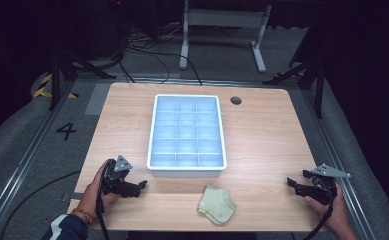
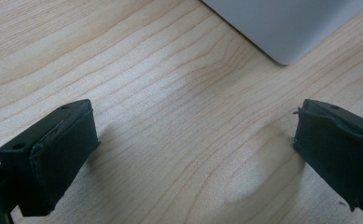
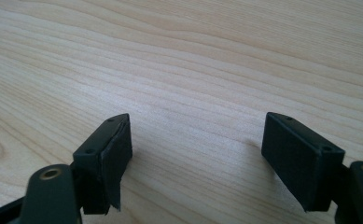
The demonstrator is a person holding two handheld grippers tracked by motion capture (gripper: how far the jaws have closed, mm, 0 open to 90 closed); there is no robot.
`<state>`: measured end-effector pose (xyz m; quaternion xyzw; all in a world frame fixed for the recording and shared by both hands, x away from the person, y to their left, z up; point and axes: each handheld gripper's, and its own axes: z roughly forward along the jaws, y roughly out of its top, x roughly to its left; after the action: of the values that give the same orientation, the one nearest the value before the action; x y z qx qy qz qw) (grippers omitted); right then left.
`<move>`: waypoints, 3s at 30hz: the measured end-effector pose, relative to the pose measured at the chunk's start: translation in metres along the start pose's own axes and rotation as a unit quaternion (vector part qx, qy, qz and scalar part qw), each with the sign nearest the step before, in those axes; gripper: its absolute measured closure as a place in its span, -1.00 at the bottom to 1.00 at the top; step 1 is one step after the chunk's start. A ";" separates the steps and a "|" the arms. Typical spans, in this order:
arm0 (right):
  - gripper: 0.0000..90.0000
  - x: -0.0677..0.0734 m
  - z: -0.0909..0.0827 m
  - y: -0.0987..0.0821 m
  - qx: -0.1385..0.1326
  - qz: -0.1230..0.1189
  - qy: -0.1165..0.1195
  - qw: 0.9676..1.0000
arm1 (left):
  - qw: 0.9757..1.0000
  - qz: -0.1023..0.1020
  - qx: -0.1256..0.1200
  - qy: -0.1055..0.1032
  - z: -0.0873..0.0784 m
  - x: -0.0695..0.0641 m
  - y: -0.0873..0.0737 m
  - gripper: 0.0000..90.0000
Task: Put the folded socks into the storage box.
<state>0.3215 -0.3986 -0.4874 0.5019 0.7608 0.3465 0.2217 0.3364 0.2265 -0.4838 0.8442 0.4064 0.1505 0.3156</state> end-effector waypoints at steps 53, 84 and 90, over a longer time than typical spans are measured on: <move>-0.37 0.107 -0.011 0.047 -0.010 -0.136 0.127 0.982 | 0.999 0.030 -0.001 -0.037 -0.009 -0.001 -0.012 -1.00; -0.55 0.207 0.019 0.044 0.047 -0.201 0.225 0.952 | 0.999 0.028 -0.002 -0.028 -0.012 -0.001 -0.014 -1.00; -0.69 0.216 0.027 0.039 0.065 -0.215 0.216 0.950 | 0.999 0.027 -0.001 -0.030 -0.012 -0.001 -0.014 -1.00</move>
<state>0.2778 -0.1822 -0.4744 0.2526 0.9013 0.3408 0.0882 0.3213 0.2376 -0.4841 0.8585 0.3739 0.1341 0.3242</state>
